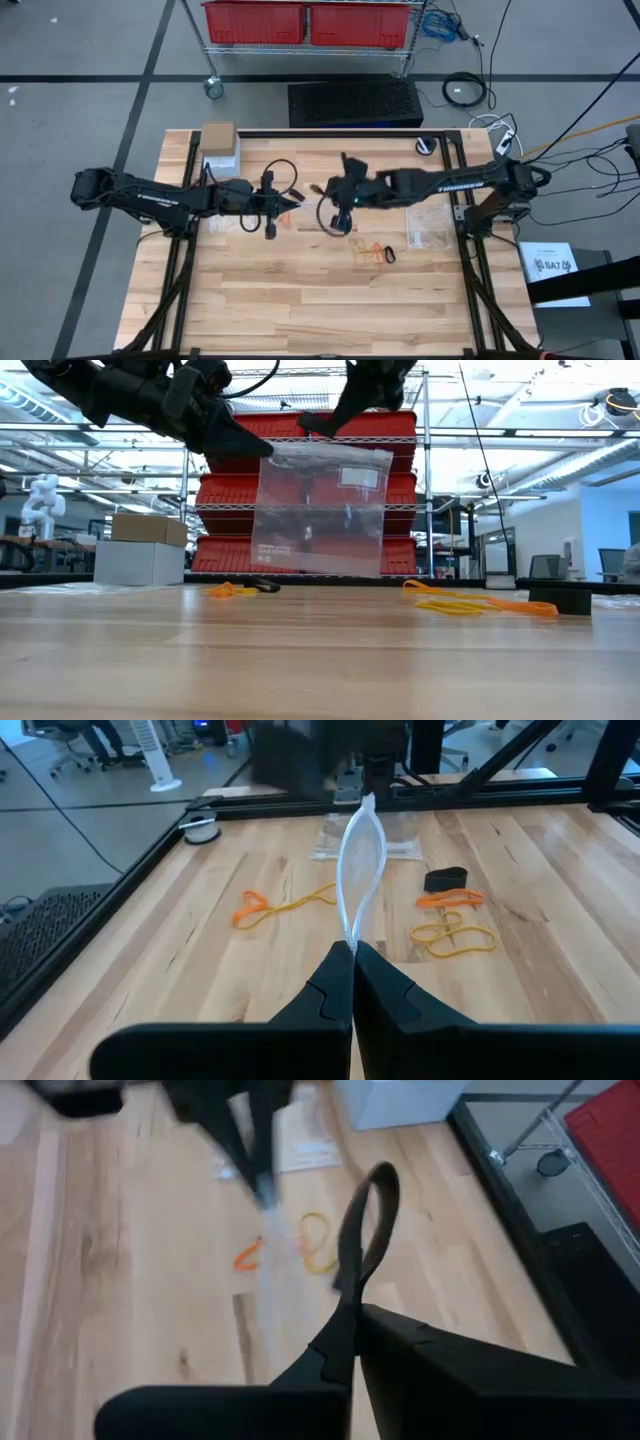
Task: Sort rubber bands
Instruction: Put the top black rubber band into the transparent zip bag, then put the bottom black rubber band into the transparent zip bag, then put the black rubber band into the transparent zip bag
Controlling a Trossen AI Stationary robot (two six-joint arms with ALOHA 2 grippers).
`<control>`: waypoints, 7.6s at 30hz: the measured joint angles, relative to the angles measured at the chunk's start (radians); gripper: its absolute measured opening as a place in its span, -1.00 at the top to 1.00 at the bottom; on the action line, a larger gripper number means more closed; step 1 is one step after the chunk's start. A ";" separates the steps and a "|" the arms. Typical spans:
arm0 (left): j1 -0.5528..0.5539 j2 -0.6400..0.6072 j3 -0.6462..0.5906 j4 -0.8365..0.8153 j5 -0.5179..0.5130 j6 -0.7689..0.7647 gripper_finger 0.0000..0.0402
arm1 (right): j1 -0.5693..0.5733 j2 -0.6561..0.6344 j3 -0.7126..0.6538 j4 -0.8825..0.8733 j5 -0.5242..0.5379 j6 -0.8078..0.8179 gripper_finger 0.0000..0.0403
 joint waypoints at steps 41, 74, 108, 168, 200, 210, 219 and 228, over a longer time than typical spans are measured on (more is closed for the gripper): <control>0.000 0.000 0.000 0.003 -0.007 -0.002 0.99 | 0.022 0.053 0.006 -0.118 -0.071 0.094 0.31; 0.011 0.000 0.000 -0.004 -0.007 0.000 0.99 | 0.322 0.034 -0.261 -0.509 -0.284 1.431 -0.17; 0.013 0.000 0.000 -0.005 -0.006 0.002 0.99 | 0.344 0.027 -0.407 -0.338 -0.265 1.354 0.98; 0.025 0.000 0.000 -0.005 0.026 -0.001 0.99 | 0.056 0.123 0.095 -0.212 0.005 0.122 0.61; 0.124 -0.390 -0.098 -0.159 -0.159 -0.045 0.99 | 0.018 0.123 -0.110 0.168 -0.072 0.293 0.00; 0.124 -0.526 -0.098 -0.256 -0.217 -0.042 0.99 | -0.053 0.362 -0.204 0.651 -0.064 0.176 0.15; 0.124 -0.537 -0.098 -0.291 -0.239 -0.026 0.99 | -0.114 0.521 -0.088 0.641 0.039 0.173 0.16; 0.124 -0.537 -0.098 -0.294 -0.239 -0.023 0.99 | -0.156 0.551 -0.082 0.634 -0.043 0.198 0.23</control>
